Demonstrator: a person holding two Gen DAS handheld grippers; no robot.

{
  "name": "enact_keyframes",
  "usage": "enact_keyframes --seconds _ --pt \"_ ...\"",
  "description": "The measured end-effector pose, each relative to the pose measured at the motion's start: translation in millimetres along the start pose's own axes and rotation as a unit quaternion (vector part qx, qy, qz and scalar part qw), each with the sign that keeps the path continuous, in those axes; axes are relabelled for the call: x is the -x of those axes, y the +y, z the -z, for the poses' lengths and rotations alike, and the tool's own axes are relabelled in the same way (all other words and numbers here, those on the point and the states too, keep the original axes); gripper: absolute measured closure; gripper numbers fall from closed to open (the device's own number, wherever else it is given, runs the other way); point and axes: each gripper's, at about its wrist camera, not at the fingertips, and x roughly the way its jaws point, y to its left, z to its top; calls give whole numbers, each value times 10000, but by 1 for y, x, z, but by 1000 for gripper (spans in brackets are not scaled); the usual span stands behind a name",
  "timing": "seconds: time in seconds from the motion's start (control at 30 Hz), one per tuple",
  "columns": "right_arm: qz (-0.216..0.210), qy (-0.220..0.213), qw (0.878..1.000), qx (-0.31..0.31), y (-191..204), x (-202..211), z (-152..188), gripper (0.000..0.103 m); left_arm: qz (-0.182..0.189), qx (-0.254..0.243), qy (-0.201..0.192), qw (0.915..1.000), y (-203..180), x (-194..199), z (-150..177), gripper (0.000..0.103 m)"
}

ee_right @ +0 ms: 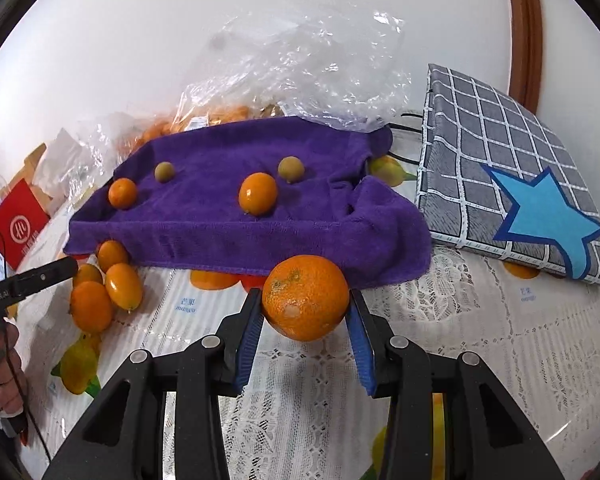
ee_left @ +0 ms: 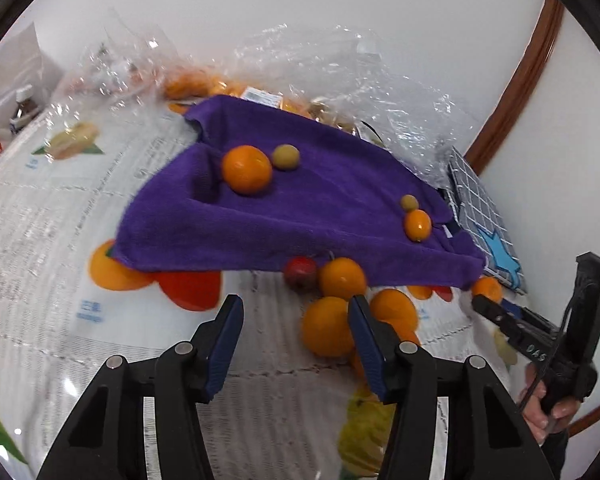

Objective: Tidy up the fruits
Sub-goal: 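Lift the held orange off the bed with the left gripper while the right gripper lifts its orange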

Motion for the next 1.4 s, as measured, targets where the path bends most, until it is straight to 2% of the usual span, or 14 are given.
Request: enact_keyframes --seconds 0.23,0.33,0.43,0.57,0.7,0.9,1.03,1.1,1.17,1.3,1.4 --pt "17 46 10000 11 0 -2 0 61 209 28 159 9997 -2 -6 1 52" --pt "38 12 10000 5 0 0 0 61 423 -25 186 9989 -7 -6 4 65" --pt "15 15 10000 27 1 -1 0 61 445 -206 95 9988 -13 -4 6 77" --pt "-39 -31 10000 -63 -3 0 0 61 263 -253 -21 9993 -15 -1 7 77" --pt "-27 -144 9999 -87 -4 4 0 61 160 78 -97 9998 -1 3 3 77" --pt "4 -175 9998 -64 -3 5 0 61 -15 172 -168 9997 7 9 4 77" --pt "-26 -90 9999 -139 -6 2 0 61 -62 92 -167 9998 5 9 4 77" --pt "-49 -61 9998 -157 -7 1 0 61 -48 30 -89 9999 3 6 5 71" --pt "-66 -40 9998 -166 -7 -1 -1 61 -59 -55 -19 10000 -1 3 5 70" --pt "-43 -77 9999 -111 -6 1 -1 61 -133 -274 36 9995 -9 0 6 70" --pt "-63 -63 9999 -69 -4 0 0 61 -47 -315 109 9994 -11 -3 6 72"
